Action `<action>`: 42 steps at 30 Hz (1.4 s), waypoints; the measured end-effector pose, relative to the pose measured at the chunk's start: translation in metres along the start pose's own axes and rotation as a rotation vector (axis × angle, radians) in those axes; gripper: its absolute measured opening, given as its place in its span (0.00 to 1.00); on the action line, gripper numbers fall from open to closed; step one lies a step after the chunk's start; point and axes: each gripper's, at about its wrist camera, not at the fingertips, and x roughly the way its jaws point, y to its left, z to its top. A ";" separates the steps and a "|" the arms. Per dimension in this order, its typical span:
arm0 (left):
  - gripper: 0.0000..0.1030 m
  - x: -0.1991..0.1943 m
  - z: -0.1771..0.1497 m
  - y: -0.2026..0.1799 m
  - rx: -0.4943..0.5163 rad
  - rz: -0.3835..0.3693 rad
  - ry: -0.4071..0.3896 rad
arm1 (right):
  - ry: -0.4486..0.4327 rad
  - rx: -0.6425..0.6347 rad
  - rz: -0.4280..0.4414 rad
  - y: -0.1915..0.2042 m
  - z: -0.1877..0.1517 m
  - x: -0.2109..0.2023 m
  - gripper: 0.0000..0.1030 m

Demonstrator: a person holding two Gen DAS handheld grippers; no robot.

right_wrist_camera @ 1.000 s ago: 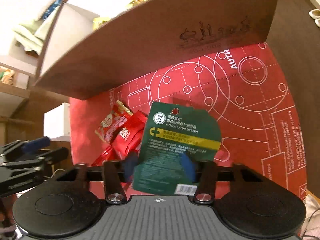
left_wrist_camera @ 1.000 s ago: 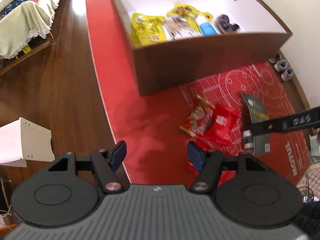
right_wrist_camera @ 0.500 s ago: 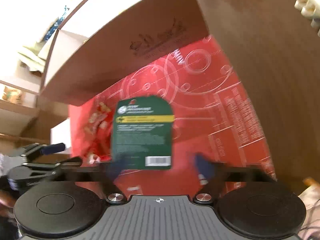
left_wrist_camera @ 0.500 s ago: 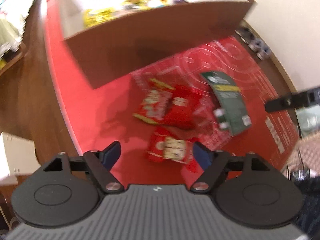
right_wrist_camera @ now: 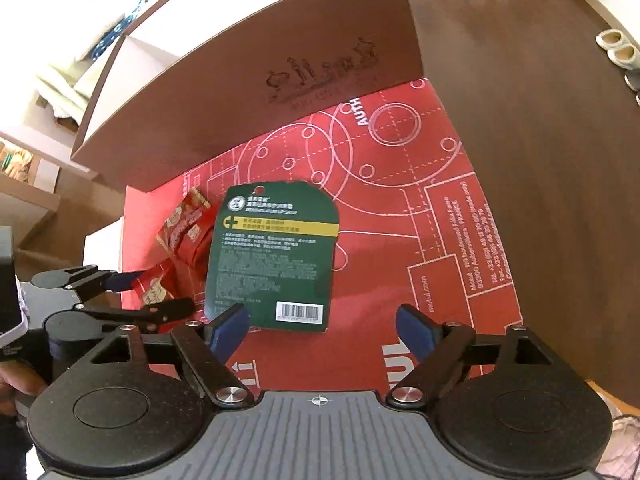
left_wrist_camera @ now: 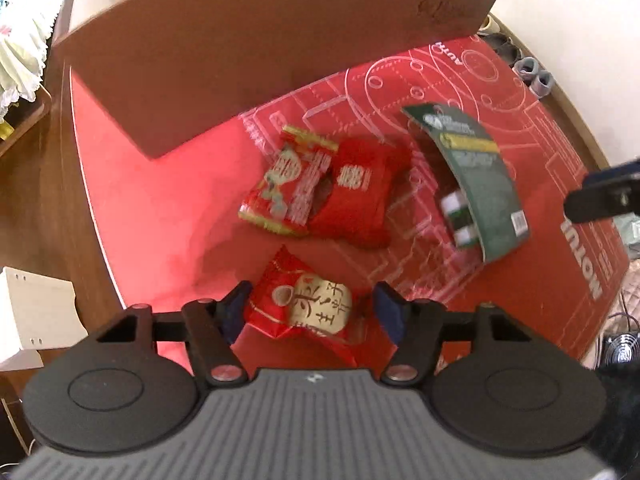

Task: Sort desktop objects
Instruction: 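Grasp the green face-mask sachet with right tool, then grasp the red-and-gold candy packet with left tool while right tool lifts the green card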

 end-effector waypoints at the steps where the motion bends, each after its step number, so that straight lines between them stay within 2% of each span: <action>1: 0.60 -0.002 -0.003 0.006 -0.021 -0.006 0.001 | 0.000 -0.013 -0.003 0.003 0.000 0.000 0.81; 3: 0.61 -0.006 -0.008 0.017 -0.089 -0.037 -0.007 | -0.003 -0.048 -0.012 0.010 0.002 0.002 0.81; 5: 0.72 -0.010 -0.011 0.028 -0.170 -0.069 -0.019 | -0.011 -0.095 -0.024 0.022 0.004 0.005 0.81; 8: 0.72 -0.013 -0.012 0.040 -0.294 -0.085 -0.029 | -0.018 -0.129 -0.028 0.035 0.010 0.011 0.81; 11: 0.72 -0.013 -0.012 0.044 -0.361 -0.068 -0.022 | -0.017 -0.147 -0.027 0.043 0.014 0.017 0.81; 15: 0.72 -0.010 -0.014 0.042 -0.372 -0.038 0.028 | -0.016 -0.173 -0.027 0.050 0.015 0.021 0.81; 16: 0.67 -0.006 -0.015 0.041 -0.374 -0.031 0.041 | -0.014 -0.175 -0.029 0.051 0.015 0.023 0.81; 18: 0.55 -0.006 -0.013 0.037 -0.348 -0.006 0.024 | -0.008 -0.170 -0.035 0.050 0.014 0.026 0.81; 20: 0.34 -0.007 -0.011 0.034 -0.317 0.012 0.002 | -0.003 -0.166 -0.040 0.050 0.014 0.028 0.81; 23: 0.29 -0.009 -0.011 0.033 -0.285 0.005 -0.011 | -0.002 -0.170 -0.054 0.054 0.016 0.032 0.81; 30: 0.28 -0.003 -0.012 0.034 -0.278 -0.019 -0.018 | 0.010 -0.214 -0.094 0.080 0.022 0.056 0.81; 34: 0.28 -0.005 -0.016 0.038 -0.284 -0.037 -0.020 | 0.016 -0.306 -0.214 0.097 0.016 0.075 0.81; 36: 0.28 -0.004 -0.017 0.041 -0.280 -0.045 -0.022 | 0.011 -0.313 -0.238 0.095 0.015 0.076 0.67; 37: 0.28 -0.005 -0.017 0.040 -0.275 -0.051 -0.023 | 0.002 -0.306 -0.232 0.092 0.016 0.072 0.64; 38: 0.28 -0.005 -0.016 0.038 -0.269 -0.057 -0.025 | -0.008 -0.294 -0.221 0.089 0.018 0.067 0.56; 42: 0.28 -0.007 -0.013 0.028 -0.231 -0.080 -0.034 | -0.041 -0.167 -0.123 0.065 0.030 0.042 0.42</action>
